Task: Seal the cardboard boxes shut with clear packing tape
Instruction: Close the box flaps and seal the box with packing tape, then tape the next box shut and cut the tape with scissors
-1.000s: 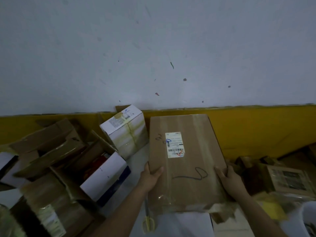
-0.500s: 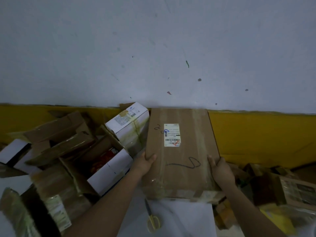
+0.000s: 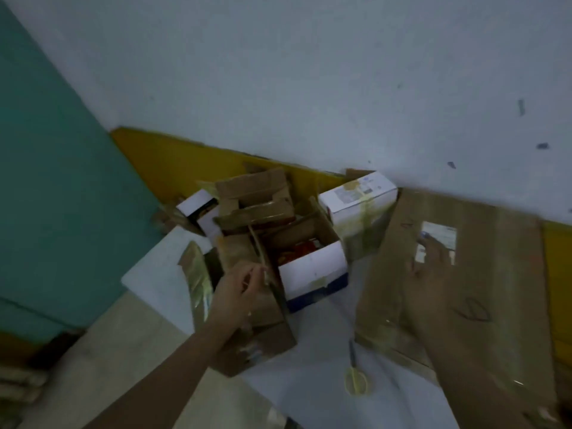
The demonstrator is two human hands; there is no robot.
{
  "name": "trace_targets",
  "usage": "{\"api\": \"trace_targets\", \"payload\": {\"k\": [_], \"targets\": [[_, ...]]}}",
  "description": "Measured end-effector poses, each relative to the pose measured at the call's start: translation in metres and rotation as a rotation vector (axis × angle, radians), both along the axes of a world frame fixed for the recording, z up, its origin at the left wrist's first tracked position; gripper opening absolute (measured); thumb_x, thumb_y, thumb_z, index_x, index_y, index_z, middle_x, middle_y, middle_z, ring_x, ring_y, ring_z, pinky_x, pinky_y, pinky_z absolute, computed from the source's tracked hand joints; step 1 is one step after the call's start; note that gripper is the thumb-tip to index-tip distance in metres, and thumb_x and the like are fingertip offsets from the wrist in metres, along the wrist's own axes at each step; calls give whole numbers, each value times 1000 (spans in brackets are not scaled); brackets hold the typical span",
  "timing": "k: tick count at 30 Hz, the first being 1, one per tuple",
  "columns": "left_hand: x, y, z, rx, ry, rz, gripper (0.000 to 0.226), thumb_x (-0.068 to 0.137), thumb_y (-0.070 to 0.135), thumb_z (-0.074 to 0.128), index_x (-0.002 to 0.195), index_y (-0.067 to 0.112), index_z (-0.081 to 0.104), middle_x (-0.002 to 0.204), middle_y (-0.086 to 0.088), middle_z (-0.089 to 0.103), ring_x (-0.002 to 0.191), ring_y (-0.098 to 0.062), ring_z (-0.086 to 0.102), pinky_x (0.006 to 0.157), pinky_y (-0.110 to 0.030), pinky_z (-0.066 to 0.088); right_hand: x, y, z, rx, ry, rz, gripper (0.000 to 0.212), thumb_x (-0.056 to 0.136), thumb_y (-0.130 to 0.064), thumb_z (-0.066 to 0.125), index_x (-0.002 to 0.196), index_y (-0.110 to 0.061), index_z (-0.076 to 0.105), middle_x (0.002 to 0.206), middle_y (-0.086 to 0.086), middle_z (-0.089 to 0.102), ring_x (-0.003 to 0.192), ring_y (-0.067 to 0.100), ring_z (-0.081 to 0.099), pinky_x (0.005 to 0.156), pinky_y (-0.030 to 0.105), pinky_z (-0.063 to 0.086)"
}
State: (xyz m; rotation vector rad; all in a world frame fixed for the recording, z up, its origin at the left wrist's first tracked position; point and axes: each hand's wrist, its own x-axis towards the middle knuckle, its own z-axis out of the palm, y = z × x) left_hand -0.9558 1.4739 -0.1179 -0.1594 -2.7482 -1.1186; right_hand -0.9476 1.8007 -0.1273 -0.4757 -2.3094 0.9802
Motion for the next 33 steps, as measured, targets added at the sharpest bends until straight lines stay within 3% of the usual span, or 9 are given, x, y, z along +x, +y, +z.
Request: {"api": "trace_targets", "payload": {"k": [3,6,10,16,19,22,27,30,33], "targets": [[14,-65,5,4,-46,183,25,106,22,46,100,26,69,93,9,68,75,-2,65,69,-18,50,-6,-80,13,-52,-162,308,34,98,-18,54,131,-10,57,128,12,60,113,29,57,97,36,44],[18,-131,-7,-45,-53,239,22,105,20,47,102,24,69,98,5,65,76,-8,67,74,-37,58,2,-155,-6,-143,-264,491,35,98,-23,58,132,-15,56,128,5,61,114,23,59,96,32,48],[12,-204,-37,-123,-79,70,23,104,14,50,106,29,67,104,12,60,80,-4,65,71,-29,55,3,-230,-32,-42,-461,743,39,96,-41,60,131,-26,54,121,-6,63,112,12,60,89,22,46],[-17,-291,-73,-280,-138,-288,28,99,8,57,116,29,65,107,19,56,88,1,61,67,-17,50,-6,-294,-69,188,-609,548,78,81,-62,65,144,-23,39,145,4,45,132,26,41,105,42,43],[-36,-307,-86,-291,-164,-362,30,99,9,58,123,25,64,110,16,53,90,0,61,67,-23,55,-9,-301,-74,226,-644,476,69,85,-42,64,146,-23,39,146,3,43,131,28,44,99,44,48],[-57,-301,-97,-246,-182,-314,36,99,14,59,134,22,56,119,11,50,97,-2,59,74,-35,59,-10,-298,-68,211,-641,440,59,88,-22,60,146,-21,45,139,6,54,122,28,55,95,35,48],[-97,-273,-113,-138,-177,-142,68,97,33,64,153,14,31,143,-7,36,121,-15,46,101,-35,46,-5,-283,-66,222,-460,373,38,95,-25,62,133,-26,63,92,4,73,70,18,63,56,15,37],[-128,-257,-127,116,-287,75,76,95,50,60,155,14,31,148,-13,36,129,-21,46,107,-37,42,4,-276,-91,116,-243,365,35,90,-22,71,125,-21,69,100,2,76,75,16,66,64,18,49],[-137,-238,-149,250,-184,222,51,98,58,53,125,15,57,117,-5,59,102,-18,59,93,-41,52,11,-266,-129,94,-60,459,39,92,-23,62,131,-25,63,128,-9,64,113,9,61,94,27,52]]}}
